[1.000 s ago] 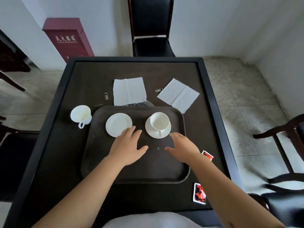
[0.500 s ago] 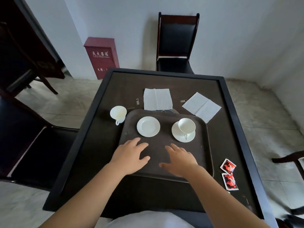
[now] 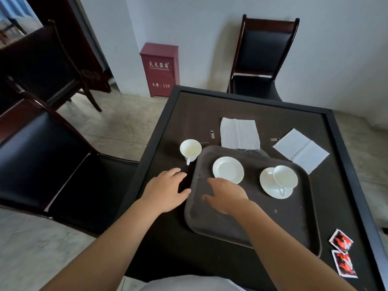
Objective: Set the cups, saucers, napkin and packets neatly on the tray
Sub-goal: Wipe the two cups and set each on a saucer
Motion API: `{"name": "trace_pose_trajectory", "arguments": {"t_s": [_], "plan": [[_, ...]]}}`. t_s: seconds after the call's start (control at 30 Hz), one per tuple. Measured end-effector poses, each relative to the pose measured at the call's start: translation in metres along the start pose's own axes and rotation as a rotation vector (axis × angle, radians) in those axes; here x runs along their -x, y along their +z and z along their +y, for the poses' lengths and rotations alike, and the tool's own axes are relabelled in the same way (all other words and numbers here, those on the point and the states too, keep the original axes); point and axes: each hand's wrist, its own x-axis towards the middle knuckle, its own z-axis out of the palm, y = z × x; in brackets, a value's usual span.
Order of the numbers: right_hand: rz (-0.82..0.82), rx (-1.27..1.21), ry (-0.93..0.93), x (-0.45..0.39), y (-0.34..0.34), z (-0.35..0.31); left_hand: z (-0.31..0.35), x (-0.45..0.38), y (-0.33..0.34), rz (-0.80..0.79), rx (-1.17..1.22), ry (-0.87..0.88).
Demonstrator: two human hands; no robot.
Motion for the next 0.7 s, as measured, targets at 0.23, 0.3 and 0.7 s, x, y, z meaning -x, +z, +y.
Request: {"name": "trace_pose_trajectory", "arguments": {"t_s": [0.23, 0.3, 0.7], "plan": [[0.019, -0.057, 0.048, -0.065, -0.012, -0.016, -0.038, -0.052, -0.01, -0.014, 0.054, 0.031], [0.02, -0.066, 0.063, -0.084, -0.016, -0.019, -0.046, -0.072, -0.01, -0.023, 0.064, 0.039], [0.012, -0.236, 0.237, -0.182, -0.022, -0.012, -0.078, -0.168, 0.013, -0.115, 0.177, 0.037]]}}
